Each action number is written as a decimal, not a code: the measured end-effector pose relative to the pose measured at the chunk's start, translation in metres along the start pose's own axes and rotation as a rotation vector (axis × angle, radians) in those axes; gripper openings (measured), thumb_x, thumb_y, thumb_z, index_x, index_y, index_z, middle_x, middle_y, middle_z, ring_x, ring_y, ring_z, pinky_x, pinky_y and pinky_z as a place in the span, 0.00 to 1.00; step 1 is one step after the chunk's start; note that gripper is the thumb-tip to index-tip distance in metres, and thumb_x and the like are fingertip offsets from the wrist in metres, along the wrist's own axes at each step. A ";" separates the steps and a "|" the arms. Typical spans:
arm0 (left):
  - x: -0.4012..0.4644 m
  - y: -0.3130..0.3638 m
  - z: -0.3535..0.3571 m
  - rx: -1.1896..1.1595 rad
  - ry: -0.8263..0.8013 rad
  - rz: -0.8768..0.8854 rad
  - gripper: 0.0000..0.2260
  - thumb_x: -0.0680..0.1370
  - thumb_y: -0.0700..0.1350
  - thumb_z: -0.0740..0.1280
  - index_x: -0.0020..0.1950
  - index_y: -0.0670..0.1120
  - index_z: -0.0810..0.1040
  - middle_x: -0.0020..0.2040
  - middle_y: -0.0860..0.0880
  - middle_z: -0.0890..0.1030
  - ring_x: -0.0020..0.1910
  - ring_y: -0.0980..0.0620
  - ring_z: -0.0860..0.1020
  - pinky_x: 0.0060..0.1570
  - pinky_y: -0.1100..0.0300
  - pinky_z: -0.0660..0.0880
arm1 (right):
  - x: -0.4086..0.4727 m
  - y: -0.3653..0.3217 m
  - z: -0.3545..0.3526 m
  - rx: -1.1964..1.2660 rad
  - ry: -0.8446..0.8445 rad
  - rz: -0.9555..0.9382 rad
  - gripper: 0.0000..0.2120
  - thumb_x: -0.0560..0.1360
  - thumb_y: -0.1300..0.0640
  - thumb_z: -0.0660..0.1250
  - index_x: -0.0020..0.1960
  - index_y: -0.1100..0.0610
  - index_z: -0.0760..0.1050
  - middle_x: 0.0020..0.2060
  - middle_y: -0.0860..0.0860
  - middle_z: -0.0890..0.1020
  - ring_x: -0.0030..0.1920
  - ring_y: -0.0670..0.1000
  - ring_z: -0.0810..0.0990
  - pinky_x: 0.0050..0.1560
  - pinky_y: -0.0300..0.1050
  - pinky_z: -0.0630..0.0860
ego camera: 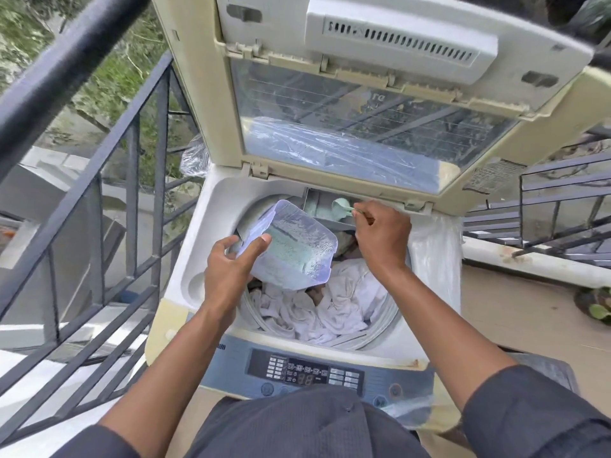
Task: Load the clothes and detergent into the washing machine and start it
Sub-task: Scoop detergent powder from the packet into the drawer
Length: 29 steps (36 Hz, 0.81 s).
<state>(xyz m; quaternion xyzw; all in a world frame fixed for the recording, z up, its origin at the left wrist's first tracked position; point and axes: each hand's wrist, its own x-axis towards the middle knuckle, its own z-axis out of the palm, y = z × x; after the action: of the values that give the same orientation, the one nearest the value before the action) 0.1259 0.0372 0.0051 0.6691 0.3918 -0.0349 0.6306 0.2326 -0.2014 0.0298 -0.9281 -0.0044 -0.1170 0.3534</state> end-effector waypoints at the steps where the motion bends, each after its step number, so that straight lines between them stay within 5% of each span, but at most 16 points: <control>1: 0.000 0.000 0.000 0.000 0.001 -0.001 0.54 0.51 0.79 0.78 0.71 0.53 0.75 0.67 0.51 0.79 0.66 0.49 0.80 0.66 0.41 0.80 | 0.000 0.000 -0.002 -0.005 -0.001 -0.010 0.06 0.78 0.60 0.73 0.52 0.57 0.88 0.43 0.50 0.89 0.45 0.51 0.87 0.46 0.36 0.75; 6: 0.001 -0.001 0.001 0.003 0.000 0.003 0.55 0.50 0.79 0.78 0.71 0.53 0.75 0.67 0.49 0.79 0.66 0.48 0.80 0.66 0.41 0.79 | -0.002 0.006 -0.008 -0.029 -0.014 -0.027 0.06 0.77 0.64 0.71 0.44 0.63 0.86 0.38 0.58 0.87 0.42 0.58 0.87 0.45 0.53 0.82; 15: -0.001 0.000 0.006 0.008 -0.003 0.003 0.48 0.57 0.72 0.79 0.71 0.50 0.75 0.66 0.50 0.79 0.66 0.49 0.80 0.62 0.43 0.82 | -0.005 0.010 -0.018 -0.086 -0.049 -0.081 0.06 0.77 0.63 0.72 0.50 0.58 0.88 0.40 0.57 0.88 0.42 0.59 0.85 0.45 0.54 0.81; 23: -0.001 0.002 0.007 0.019 0.003 0.019 0.48 0.57 0.72 0.79 0.71 0.50 0.75 0.62 0.58 0.78 0.66 0.50 0.80 0.66 0.41 0.80 | -0.007 0.013 -0.021 -0.163 -0.048 -0.195 0.07 0.77 0.65 0.71 0.43 0.63 0.86 0.35 0.58 0.84 0.36 0.62 0.82 0.38 0.54 0.80; 29: -0.005 0.006 0.006 0.037 -0.005 0.023 0.49 0.57 0.73 0.79 0.72 0.50 0.75 0.65 0.53 0.78 0.67 0.49 0.79 0.67 0.41 0.79 | -0.007 0.015 -0.022 -0.191 -0.048 -0.204 0.06 0.77 0.66 0.71 0.44 0.64 0.86 0.37 0.58 0.85 0.39 0.62 0.82 0.39 0.55 0.81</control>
<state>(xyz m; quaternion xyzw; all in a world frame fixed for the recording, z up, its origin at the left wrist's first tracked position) 0.1286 0.0299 0.0110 0.6852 0.3818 -0.0363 0.6192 0.2225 -0.2270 0.0343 -0.9548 -0.0960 -0.1300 0.2497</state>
